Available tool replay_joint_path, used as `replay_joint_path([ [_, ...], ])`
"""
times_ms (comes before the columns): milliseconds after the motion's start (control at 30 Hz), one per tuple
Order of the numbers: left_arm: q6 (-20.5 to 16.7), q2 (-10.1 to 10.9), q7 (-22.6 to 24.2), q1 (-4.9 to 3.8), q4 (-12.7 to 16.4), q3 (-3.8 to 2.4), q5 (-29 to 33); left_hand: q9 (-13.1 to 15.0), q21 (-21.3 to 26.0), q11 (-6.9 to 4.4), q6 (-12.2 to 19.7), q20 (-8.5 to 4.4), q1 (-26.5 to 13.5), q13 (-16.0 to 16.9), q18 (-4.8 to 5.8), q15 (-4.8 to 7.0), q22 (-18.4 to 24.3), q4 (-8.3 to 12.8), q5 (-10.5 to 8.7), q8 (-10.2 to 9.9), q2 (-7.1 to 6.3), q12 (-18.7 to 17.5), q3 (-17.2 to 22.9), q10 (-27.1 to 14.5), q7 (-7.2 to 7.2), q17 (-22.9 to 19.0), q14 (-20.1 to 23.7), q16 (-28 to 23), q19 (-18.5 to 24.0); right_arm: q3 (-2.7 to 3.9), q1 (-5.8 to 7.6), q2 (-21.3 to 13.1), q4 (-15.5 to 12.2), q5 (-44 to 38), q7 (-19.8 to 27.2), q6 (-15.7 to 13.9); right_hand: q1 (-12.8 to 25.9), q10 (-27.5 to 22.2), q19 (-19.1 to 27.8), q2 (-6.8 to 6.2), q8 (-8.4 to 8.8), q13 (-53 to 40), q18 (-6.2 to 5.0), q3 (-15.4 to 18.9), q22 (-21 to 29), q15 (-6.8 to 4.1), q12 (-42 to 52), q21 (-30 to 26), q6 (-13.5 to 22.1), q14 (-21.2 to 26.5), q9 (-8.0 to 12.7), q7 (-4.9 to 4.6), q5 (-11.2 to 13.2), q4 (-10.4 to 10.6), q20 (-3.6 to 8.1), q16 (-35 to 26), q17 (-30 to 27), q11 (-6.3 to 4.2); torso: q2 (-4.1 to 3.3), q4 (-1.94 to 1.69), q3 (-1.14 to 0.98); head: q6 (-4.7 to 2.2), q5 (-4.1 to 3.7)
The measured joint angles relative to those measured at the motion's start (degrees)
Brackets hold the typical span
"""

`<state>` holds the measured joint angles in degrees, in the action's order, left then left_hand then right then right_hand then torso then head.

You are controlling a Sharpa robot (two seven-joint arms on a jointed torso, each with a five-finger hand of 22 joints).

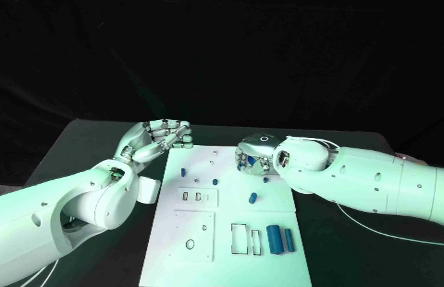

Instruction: Assemble the parts on the task board

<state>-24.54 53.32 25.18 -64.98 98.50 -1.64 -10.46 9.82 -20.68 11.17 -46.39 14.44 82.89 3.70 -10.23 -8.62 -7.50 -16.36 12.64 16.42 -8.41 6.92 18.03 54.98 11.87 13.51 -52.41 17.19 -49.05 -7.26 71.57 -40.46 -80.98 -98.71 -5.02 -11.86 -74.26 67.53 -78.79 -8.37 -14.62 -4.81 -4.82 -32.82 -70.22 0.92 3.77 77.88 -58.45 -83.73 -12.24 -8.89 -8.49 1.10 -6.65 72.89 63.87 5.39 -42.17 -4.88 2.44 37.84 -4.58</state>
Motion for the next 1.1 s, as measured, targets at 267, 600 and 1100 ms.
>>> replay_joint_path([
  [267,0.07,0.01,-0.19,-0.02,-0.08,0.0,0.06,0.0,0.0,0.0,0.0,0.21,0.0,0.0,0.0,0.0,0.0,0.0,0.0,-0.27,0.0,0.0,0.0,0.0,0.0,-0.01,0.0,-0.23,-0.21,0.03,-0.02,0.11,0.29,0.43,0.04,-0.29,0.0,0.0,-0.12,0.0,0.0,0.0,0.0,-0.16,-0.47,0.0,0.0,0.31,0.0,0.0,-0.28,0.01,0.21,-0.16,-0.12,0.25,0.31,0.0,-0.1,-0.02,0.04,0.02,-0.13],
  [600,0.14,0.02,-0.41,-0.03,-0.25,0.0,0.22,-0.05,0.0,0.0,-0.01,0.21,0.0,-0.01,0.0,0.0,0.0,0.0,0.0,-0.27,0.0,-0.29,0.0,0.0,0.0,0.06,0.0,-0.23,-0.21,-0.07,-0.17,-0.5,-1.04,0.53,-0.6,-2.28,0.0,0.63,-0.73,-0.01,-0.68,0.1,0.0,-0.62,-2.05,-0.21,0.0,1.34,-0.41,-0.21,-0.63,0.16,0.24,-0.16,0.08,1.25,1.32,-0.21,-0.13,-0.09,0.07,-0.34,-0.13],
  [1100,0.18,-0.04,-0.51,-0.04,-0.39,0.0,0.44,-0.05,0.0,0.11,-0.01,0.21,0.0,-0.01,0.0,0.0,0.01,0.16,0.0,-0.27,0.0,-0.29,0.16,-0.11,0.0,0.05,0.0,-0.23,-0.21,0.08,0.7,2.16,0.11,0.17,-3.69,-9.32,0.01,1.1,-1.55,-0.03,-1.26,0.12,0.87,-1.26,-3.38,-0.21,0.0,2.1,-0.71,-0.21,-1.14,0.31,-0.06,-0.16,0.1,2.22,2.2,-0.34,-0.3,-0.35,0.18,-1.4,-0.38],
])
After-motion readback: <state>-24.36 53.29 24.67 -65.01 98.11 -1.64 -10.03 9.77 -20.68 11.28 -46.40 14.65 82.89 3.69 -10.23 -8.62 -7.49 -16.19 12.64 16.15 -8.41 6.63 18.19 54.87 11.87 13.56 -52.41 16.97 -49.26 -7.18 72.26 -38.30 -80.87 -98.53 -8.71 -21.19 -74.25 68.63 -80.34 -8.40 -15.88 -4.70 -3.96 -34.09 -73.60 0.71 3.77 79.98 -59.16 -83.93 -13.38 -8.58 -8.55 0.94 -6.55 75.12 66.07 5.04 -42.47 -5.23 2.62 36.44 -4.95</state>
